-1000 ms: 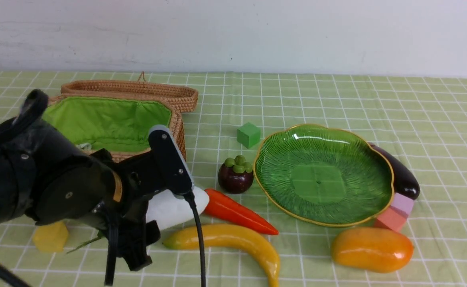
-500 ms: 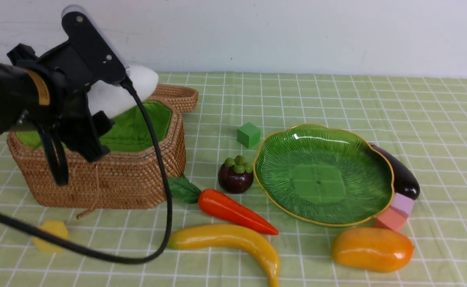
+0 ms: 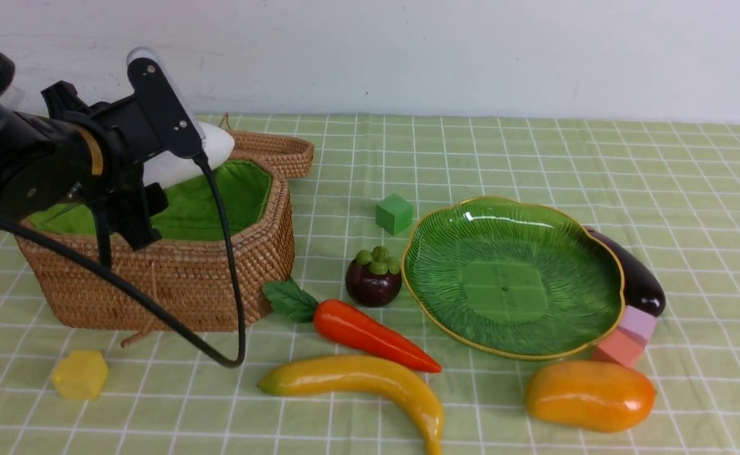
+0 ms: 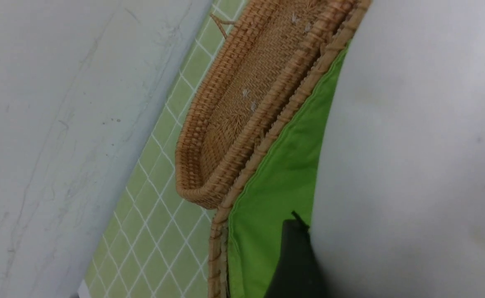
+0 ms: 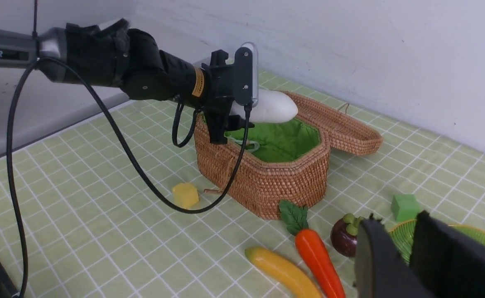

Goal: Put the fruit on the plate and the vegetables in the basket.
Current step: Take a daikon with your left arm and place it on the basket on the left, then use the left arm to grab a banana and put it into the right plate

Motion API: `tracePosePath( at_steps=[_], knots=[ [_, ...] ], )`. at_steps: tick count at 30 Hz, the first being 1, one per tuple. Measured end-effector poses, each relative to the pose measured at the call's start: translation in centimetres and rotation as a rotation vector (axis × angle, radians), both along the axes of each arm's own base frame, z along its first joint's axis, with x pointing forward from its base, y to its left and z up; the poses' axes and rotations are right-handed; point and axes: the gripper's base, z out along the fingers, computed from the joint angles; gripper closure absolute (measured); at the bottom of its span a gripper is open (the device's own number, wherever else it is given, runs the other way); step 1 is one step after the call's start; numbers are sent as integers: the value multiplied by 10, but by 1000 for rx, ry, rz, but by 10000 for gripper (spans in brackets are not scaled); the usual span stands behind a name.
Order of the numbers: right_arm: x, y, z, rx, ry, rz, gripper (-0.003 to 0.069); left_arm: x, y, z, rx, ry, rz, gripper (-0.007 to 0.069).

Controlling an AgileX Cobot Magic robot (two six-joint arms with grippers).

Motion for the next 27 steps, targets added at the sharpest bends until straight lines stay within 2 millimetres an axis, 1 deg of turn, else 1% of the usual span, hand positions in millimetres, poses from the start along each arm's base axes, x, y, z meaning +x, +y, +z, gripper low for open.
tracePosePath(
  at_steps=[1,3,4,7,10,12,14,17,18,19,20,21,22,23,25,27],
  knots=[
    [0,0,0,0,0,0,514,1,0,-1,12,-4,-10,130],
    [0,0,0,-1,1,0,514,2,-1,-1,21,-13,-20,93],
    [0,0,0,-4,4,1,512,2,-1,-1,22,-15,-19,48],
    [0,0,-1,-9,10,4,511,2,-1,1,11,-24,-17,-22],
    [-1,0,-3,-20,22,8,510,1,-1,2,6,-27,-10,-41],
    [-2,0,-4,-30,35,14,510,-3,2,6,-6,-12,23,-23],
    [-2,0,-5,-33,41,18,510,-8,4,11,-63,5,78,19],
    [-2,0,-6,-39,49,21,508,-20,5,23,-269,21,194,125],
    [-3,0,-7,-47,58,24,506,-24,5,28,-379,28,249,188],
    [-3,1,-7,-54,67,29,505,-29,4,33,-463,32,284,235],
    [-4,1,-9,-62,83,37,504,-36,3,39,-607,52,351,298],
    [-5,1,-11,-77,101,45,502,-41,2,42,-691,74,393,361],
    [-6,1,-12,-81,111,50,501,-43,2,44,-736,85,414,386],
    [-8,1,-16,-104,158,66,499,-52,-1,50,-842,129,456,483],
    [-12,0,-22,-147,219,85,498,-62,-10,52,-858,202,435,586],
    [-14,0,-25,-177,251,96,498,-69,-21,50,-799,260,374,630]
  ],
)
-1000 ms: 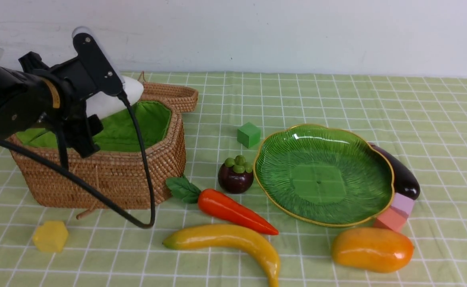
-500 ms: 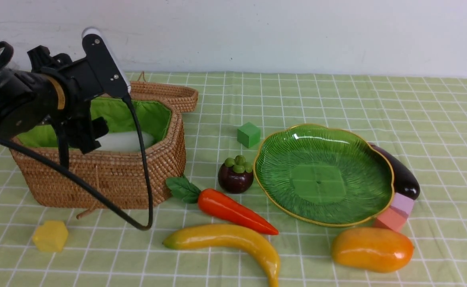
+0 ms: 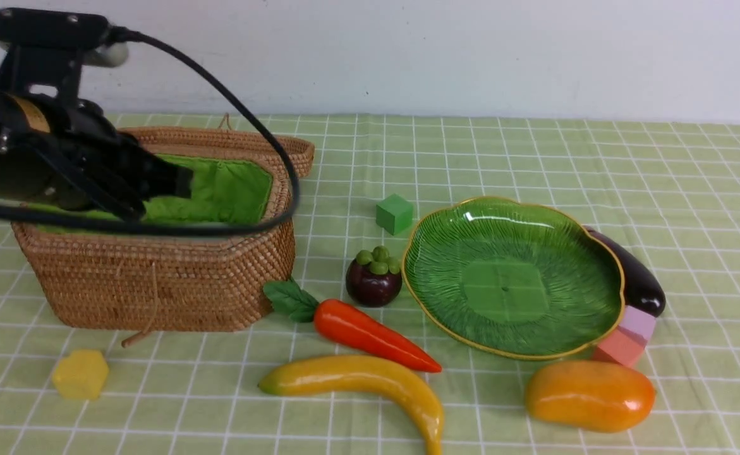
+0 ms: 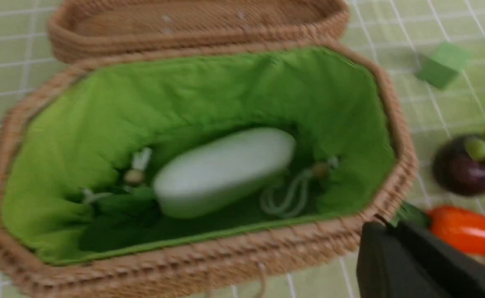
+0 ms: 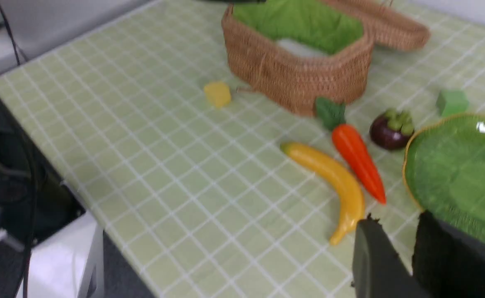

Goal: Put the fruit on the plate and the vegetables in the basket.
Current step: Use the left arm to grab a banana and put it into the right plate

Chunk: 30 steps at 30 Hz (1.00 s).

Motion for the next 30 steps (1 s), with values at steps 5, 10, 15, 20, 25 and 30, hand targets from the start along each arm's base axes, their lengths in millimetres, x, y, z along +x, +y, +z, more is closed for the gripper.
tracePosePath(
  at_steps=[5,10,15,20,25,30],
  knots=[
    [-7,-3,-8,-76,79,31,498,-34,-65,-22,163,169,-471,638],
    [-9,-4,-8,-77,78,34,496,-34,-104,-62,251,286,-636,589],
    [-9,-4,-8,-78,77,33,491,-15,-112,-104,370,354,-676,370],
    [-9,-4,-8,-79,77,32,488,1,-117,-121,430,278,-682,153],
    [-9,-5,-8,-79,76,31,484,11,-120,-130,456,210,-684,93],
    [-9,-5,-9,-81,75,30,479,16,-121,-147,513,238,-709,129]
  ],
)
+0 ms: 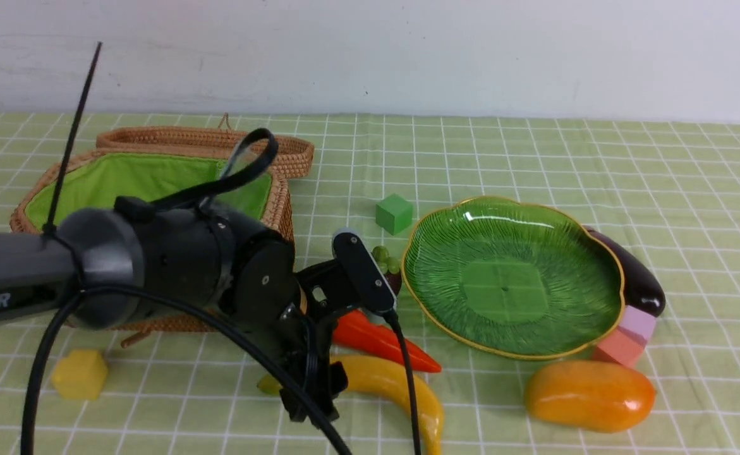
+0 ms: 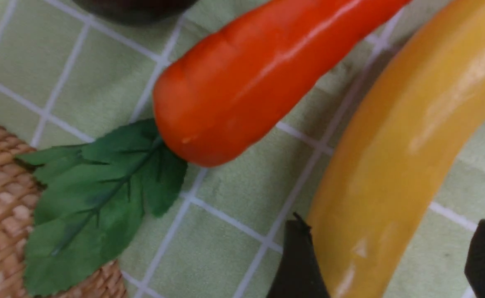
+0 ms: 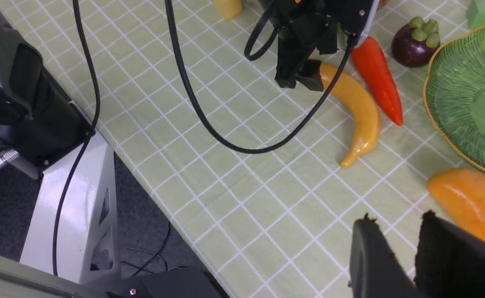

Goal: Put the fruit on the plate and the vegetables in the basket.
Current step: Use the left arm to grab a banana and put it into the right plate

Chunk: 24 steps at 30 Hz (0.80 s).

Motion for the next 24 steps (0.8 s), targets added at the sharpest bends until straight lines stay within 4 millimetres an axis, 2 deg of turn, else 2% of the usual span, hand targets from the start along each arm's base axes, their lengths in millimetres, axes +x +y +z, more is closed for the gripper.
tracePosePath(
  at_steps=[7,13,20,24],
  knots=[
    [4,-4,-2,-24,2,-69,478,6,-1,-23,67,18,-35,212],
    [4,-5,-2,-17,15,-87,477,7,-2,-24,67,19,-35,325],
    [4,-5,-2,-15,17,-88,473,6,-1,-23,91,21,-50,323],
    [4,-5,-2,-15,17,-88,473,-8,-2,-5,128,31,-90,323]
  ],
)
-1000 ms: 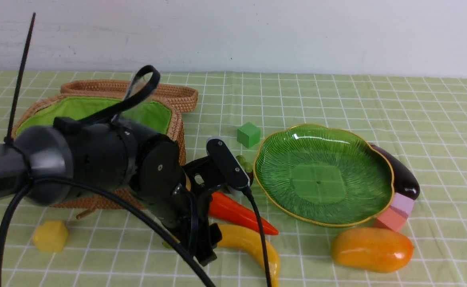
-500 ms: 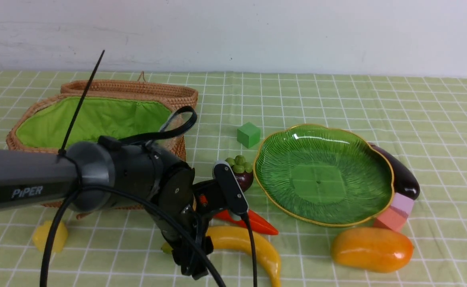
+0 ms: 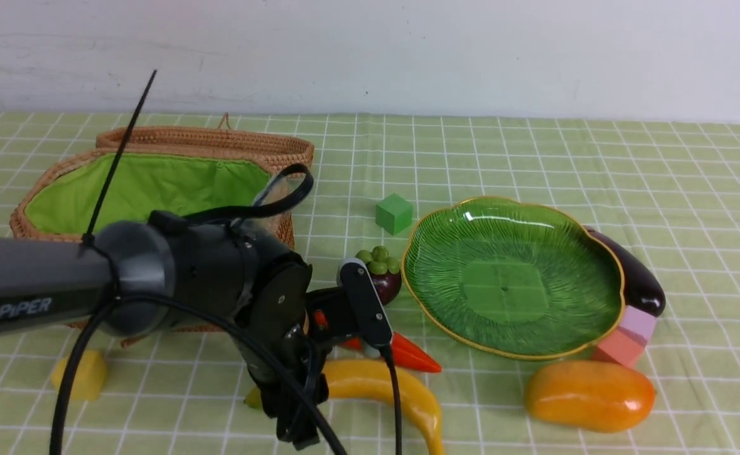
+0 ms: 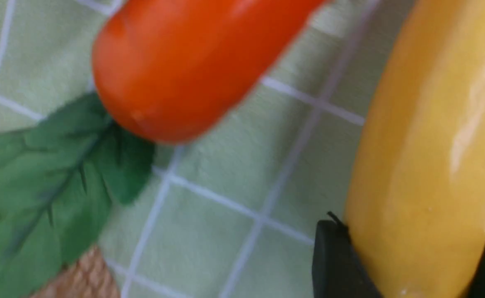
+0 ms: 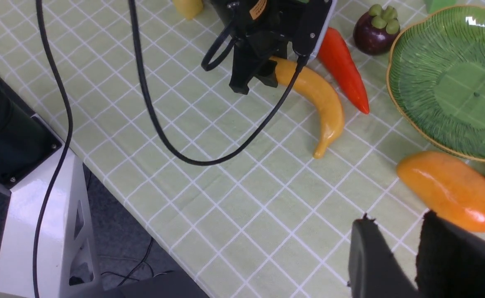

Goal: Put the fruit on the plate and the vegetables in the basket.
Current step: Use the left arm to grab a banana and put it into the right plate

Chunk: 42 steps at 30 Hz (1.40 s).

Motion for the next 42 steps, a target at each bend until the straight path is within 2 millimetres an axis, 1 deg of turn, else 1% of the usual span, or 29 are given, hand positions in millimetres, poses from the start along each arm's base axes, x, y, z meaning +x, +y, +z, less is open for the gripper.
tracePosePath(
  at_steps=[3,6,7,8,10,11,14,15,17,19,21,22,23,24,26,30,32,34,37,39,42],
  knots=[
    [0,0,0,0,0,0,473,-17,-7,26,-21,-33,-47,323],
    [1,-1,0,-9,-5,-11,472,-31,-17,53,-107,-99,-83,323],
    [1,-1,0,-7,-4,-13,472,-30,-17,53,-111,-103,-82,323],
    [3,-2,1,-1,-15,-37,472,-30,-23,62,-179,-142,-70,323],
    [6,-3,2,12,-37,-71,472,-26,-30,71,-262,-182,-36,323],
    [9,-4,4,22,-60,-100,470,-19,-38,79,-331,-213,-6,323],
    [15,-7,8,45,-103,-177,470,0,-56,93,-463,-287,40,323],
    [17,-9,9,52,-120,-207,470,11,-67,93,-507,-310,52,323],
    [19,-10,10,54,-135,-234,468,22,-77,92,-536,-322,62,323],
    [23,-13,13,73,-161,-292,468,44,-97,89,-585,-339,82,323],
    [25,-16,14,77,-171,-328,468,59,-110,77,-594,-327,101,323],
    [25,-16,14,80,-170,-338,468,64,-115,77,-602,-329,106,323],
    [26,-17,14,84,-172,-353,468,73,-123,67,-595,-317,113,323],
    [26,-17,14,85,-171,-354,468,73,-123,67,-594,-314,114,323],
    [26,-17,14,95,-163,-364,468,84,-132,59,-587,-301,122,323],
    [25,-18,13,94,-143,-371,468,93,-139,48,-564,-288,122,315],
    [25,-17,12,92,-132,-371,468,95,-139,43,-539,-285,117,281],
    [24,-17,11,88,-117,-368,468,96,-138,38,-509,-279,110,225],
    [24,-17,11,87,-110,-365,466,95,-137,36,-484,-271,105,166],
    [24,-17,11,87,-110,-365,465,95,-136,36,-478,-268,105,146],
    [23,-17,11,88,-108,-364,461,94,-135,34,-450,-248,107,134]
  ],
)
